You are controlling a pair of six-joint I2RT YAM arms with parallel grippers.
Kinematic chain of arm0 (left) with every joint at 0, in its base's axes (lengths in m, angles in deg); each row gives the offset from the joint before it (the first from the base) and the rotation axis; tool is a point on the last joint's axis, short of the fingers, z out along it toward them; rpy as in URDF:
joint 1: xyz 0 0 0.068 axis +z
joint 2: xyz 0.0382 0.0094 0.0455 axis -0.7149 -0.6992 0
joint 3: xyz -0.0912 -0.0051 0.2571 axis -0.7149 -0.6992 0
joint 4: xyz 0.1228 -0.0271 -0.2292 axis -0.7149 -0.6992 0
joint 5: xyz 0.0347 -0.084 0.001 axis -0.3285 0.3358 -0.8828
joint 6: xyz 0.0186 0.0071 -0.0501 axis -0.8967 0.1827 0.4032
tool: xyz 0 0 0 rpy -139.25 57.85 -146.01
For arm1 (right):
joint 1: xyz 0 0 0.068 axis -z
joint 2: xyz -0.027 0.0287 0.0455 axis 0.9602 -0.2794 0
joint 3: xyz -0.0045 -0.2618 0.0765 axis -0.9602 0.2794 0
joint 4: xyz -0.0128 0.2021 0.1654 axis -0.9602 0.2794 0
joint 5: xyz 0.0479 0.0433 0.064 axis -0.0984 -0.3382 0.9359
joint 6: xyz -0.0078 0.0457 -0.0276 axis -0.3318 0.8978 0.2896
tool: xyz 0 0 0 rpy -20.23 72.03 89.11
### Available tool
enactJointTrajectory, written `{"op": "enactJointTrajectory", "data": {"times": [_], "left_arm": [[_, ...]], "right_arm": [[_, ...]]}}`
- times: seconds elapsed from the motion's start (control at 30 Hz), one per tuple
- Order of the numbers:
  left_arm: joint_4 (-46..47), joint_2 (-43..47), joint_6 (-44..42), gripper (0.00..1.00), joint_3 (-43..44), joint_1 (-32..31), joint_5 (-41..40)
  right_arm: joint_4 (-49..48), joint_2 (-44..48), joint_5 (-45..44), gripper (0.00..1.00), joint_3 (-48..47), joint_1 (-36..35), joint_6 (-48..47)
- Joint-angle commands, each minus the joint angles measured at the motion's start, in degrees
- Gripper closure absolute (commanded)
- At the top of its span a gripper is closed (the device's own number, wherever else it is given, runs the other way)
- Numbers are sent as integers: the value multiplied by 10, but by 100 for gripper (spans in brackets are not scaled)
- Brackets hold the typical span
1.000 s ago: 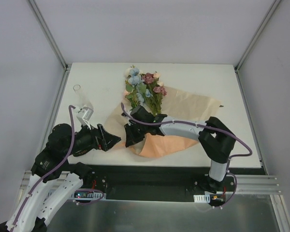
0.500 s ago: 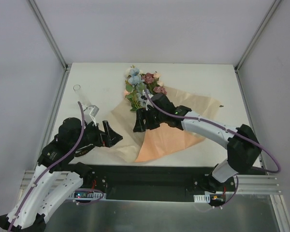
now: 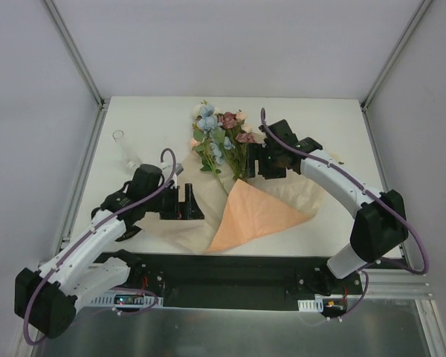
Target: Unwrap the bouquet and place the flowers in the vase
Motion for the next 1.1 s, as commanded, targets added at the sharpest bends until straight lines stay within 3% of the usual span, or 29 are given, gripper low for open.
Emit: {"op": "enactJointTrajectory", "data": {"times": [0.0,0.3,0.5,0.67,0.83,1.07], "left_arm": [[119,-66,15,14,-48,-4,39],[223,-229,42,13,-50,-4,17],[280,-319,98,13,-46,-3,12],[390,-370,177,13,-64,-2,17],[414,-446,213,13,-32,16,16],[456,-534,244,16,31,79,57]], "right_arm": [[43,-8,-20,19,19,40,11],[-2,29,-98,18,153,84,34],[-34,-1,-145,18,178,97,34],[-39,-73,-192,18,136,96,19],[-44,-144,-228,18,64,98,-16],[-47,-251,-173,18,-98,136,-74]]}}
